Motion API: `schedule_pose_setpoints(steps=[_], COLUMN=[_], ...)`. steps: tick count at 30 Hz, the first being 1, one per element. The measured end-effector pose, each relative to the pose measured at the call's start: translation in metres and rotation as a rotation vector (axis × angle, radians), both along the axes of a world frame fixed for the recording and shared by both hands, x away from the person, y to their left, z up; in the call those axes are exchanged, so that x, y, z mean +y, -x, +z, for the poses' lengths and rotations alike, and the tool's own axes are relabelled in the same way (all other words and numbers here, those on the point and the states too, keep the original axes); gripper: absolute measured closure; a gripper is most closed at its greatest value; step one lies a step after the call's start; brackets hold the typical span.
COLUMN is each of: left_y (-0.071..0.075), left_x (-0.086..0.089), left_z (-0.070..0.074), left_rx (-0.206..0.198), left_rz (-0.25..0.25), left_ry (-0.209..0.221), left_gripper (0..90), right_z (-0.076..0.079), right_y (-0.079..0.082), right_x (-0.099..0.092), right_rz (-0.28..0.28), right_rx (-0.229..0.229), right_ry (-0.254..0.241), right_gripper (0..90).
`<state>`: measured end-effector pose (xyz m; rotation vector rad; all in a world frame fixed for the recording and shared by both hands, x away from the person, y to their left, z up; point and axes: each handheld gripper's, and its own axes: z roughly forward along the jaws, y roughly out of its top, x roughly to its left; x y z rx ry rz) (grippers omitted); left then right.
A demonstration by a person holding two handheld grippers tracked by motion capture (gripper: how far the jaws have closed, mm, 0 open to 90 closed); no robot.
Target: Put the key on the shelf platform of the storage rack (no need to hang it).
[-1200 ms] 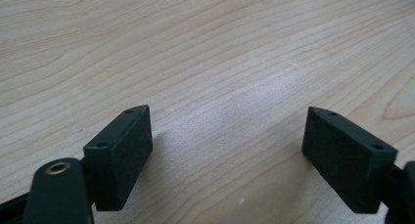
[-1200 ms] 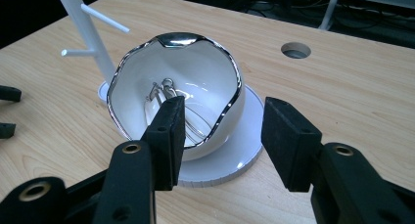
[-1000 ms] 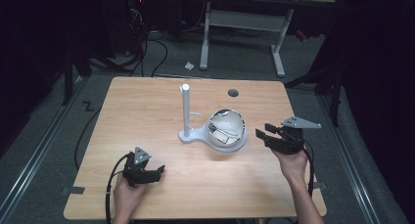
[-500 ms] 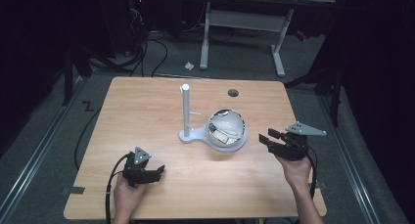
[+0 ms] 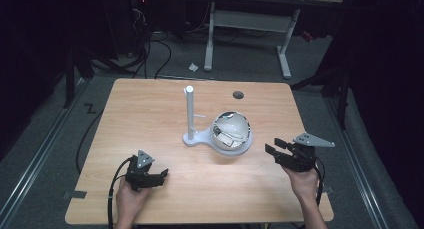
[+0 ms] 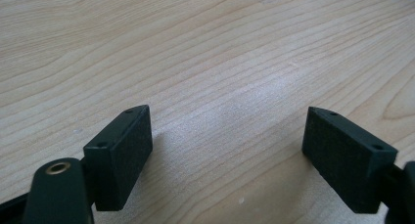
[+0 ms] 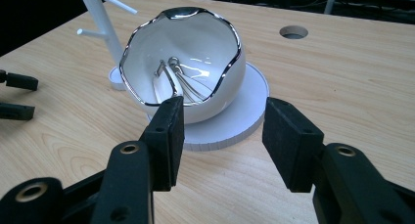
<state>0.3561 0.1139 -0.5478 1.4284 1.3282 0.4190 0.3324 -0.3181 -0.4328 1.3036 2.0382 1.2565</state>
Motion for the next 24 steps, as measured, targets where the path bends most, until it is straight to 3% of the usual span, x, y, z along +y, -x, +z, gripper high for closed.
schedule_pose_setpoints(steps=[24], left_y=[0.0], left_x=[0.0], left_z=[0.0], left_rx=[0.0], left_rz=[0.0], left_ry=[0.0], left_gripper=[19.3], right_z=[-0.021], right_y=[0.008], right_x=[0.019], right_rz=[0.055], right_rx=[0.022], right_ry=[-0.019], right_gripper=[51.0])
